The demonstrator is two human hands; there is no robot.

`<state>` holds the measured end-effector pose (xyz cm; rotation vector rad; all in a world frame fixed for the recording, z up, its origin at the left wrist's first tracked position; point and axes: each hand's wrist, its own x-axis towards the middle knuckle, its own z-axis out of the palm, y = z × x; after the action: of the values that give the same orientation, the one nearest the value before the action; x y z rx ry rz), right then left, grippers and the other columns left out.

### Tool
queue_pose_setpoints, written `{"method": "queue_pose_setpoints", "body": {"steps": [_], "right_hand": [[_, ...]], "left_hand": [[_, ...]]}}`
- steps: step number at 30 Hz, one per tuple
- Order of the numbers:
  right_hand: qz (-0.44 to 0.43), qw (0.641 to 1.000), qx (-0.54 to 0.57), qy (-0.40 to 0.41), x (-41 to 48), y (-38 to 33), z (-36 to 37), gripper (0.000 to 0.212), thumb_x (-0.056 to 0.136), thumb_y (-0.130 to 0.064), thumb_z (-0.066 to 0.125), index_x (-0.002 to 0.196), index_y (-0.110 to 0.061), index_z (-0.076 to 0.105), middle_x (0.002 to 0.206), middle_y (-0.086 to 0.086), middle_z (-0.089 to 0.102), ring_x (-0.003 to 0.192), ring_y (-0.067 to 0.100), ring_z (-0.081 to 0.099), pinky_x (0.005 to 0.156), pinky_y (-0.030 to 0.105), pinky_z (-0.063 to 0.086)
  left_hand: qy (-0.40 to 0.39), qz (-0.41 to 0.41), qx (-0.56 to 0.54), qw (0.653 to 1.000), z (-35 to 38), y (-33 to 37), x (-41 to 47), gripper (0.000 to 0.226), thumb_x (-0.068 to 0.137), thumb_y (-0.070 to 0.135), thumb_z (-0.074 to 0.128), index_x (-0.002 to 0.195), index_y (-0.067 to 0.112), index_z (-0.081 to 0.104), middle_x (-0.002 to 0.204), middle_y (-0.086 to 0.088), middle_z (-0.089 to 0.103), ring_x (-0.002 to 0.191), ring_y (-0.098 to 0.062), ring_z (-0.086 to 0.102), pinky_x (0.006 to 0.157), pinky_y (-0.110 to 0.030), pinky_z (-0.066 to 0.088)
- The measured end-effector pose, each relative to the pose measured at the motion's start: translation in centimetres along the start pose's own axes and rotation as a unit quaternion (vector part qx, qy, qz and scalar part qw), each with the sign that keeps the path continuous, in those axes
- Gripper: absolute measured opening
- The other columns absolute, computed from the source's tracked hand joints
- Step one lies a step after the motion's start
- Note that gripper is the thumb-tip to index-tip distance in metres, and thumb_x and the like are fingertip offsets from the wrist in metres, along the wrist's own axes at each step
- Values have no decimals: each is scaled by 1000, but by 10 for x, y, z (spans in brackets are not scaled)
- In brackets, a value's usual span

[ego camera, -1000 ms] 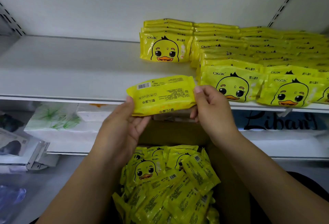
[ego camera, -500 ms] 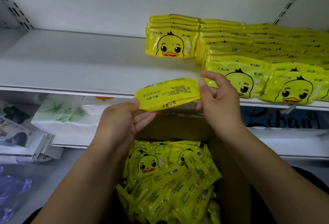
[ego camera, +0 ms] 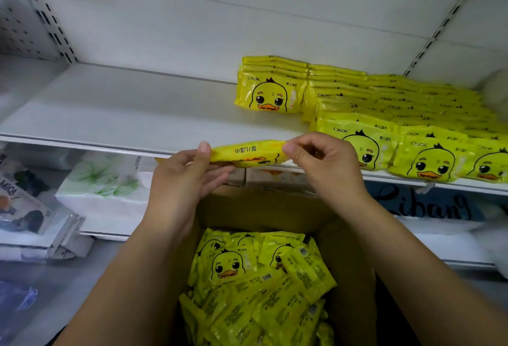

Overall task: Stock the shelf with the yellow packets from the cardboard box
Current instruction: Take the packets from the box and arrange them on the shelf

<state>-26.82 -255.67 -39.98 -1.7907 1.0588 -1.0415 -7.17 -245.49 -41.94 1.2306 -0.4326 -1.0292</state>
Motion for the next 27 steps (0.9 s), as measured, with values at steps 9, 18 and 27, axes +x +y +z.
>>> {"method": "queue_pose_setpoints", "body": {"steps": [9, 18, 27], "right_hand": [[1, 997, -83, -9, 21, -29, 4, 18, 92, -29, 70, 75, -28, 70, 98, 0, 68, 83, -9, 60, 77, 6, 41], [228, 933, 271, -65, 18, -40, 23, 59, 82, -56, 61, 127, -18, 64, 122, 5, 72, 114, 22, 68, 96, 46, 54], [221, 945, 231, -70, 23, -21, 49, 33, 88, -14, 72, 120, -14, 63, 113, 6, 75, 101, 23, 73, 82, 45, 61]], "left_hand": [[48, 50, 152, 986, -21, 13, -7, 38, 89, 48, 73, 77, 12, 77, 89, -16, 73, 77, -11, 60, 74, -21, 52], [29, 1, -81, 996, -12, 11, -7, 30, 103, 32, 57, 88, 6, 57, 93, -23, 67, 83, -31, 66, 80, -64, 57], [15, 45, 61, 997, -8, -11, 15, 46, 102, 46, 58, 88, 2, 64, 90, -19, 71, 87, -30, 69, 84, -50, 61]]}}
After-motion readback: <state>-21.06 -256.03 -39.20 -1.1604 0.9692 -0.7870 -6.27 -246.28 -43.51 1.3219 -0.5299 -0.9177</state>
